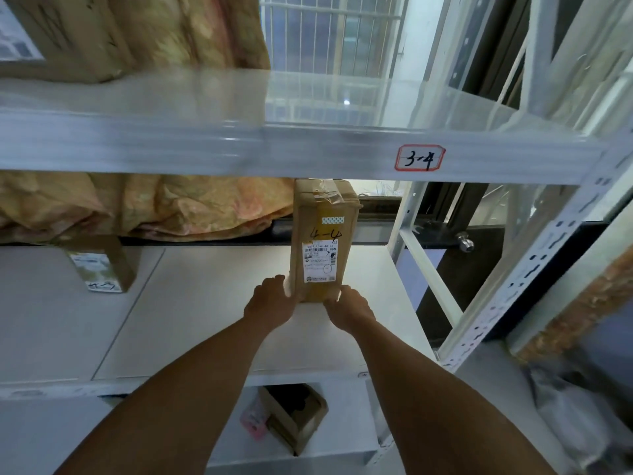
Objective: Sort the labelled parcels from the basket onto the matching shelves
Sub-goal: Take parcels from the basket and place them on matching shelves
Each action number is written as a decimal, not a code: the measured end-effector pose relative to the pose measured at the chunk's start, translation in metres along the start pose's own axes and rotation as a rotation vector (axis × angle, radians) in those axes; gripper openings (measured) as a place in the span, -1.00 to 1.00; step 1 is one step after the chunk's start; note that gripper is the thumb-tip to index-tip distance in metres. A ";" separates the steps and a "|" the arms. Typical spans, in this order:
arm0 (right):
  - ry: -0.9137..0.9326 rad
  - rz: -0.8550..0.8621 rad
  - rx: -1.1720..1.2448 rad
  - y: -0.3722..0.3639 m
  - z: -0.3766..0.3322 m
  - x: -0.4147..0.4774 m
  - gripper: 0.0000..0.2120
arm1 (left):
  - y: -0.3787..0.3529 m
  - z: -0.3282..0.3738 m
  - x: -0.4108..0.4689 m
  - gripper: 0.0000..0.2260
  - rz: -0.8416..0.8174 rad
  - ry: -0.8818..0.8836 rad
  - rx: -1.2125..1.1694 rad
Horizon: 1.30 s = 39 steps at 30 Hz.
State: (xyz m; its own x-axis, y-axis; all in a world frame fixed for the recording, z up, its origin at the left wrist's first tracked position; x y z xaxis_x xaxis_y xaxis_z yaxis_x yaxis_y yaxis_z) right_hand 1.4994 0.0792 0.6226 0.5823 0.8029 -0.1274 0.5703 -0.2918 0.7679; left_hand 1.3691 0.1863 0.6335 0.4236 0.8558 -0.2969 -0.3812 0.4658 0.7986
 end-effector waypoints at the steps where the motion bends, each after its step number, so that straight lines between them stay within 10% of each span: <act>1: 0.050 -0.025 -0.054 -0.002 -0.003 -0.005 -0.60 | 0.007 -0.004 -0.007 -0.44 0.000 -0.022 0.066; 10: 0.282 -0.029 -0.405 -0.003 -0.156 -0.138 -0.43 | 0.132 -0.079 -0.100 -0.39 0.108 -0.140 0.501; 20: 0.376 0.156 -0.575 0.005 -0.322 -0.283 -0.42 | 0.280 -0.159 -0.216 -0.20 0.287 -0.248 0.429; 39: 0.428 0.202 -0.655 -0.054 -0.414 -0.621 -0.38 | 0.348 -0.321 -0.569 -0.44 0.440 -0.158 0.539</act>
State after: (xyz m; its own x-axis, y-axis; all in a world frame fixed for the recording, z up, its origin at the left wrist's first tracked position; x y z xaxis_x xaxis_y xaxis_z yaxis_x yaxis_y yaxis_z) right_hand 0.8673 -0.1880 0.9201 0.2894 0.9355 0.2026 -0.0545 -0.1952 0.9792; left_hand 0.7316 -0.0661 0.9127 0.4536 0.8768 0.1596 -0.1022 -0.1267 0.9867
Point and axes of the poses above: each hand's wrist, its own x-axis towards the middle knuckle, its own y-axis out of the back of the hand, z = x × y, the point moved 1 cm from there along x, towards the middle knuckle, and after that the axes turned 13 degrees about y, right-handed, at the moved point
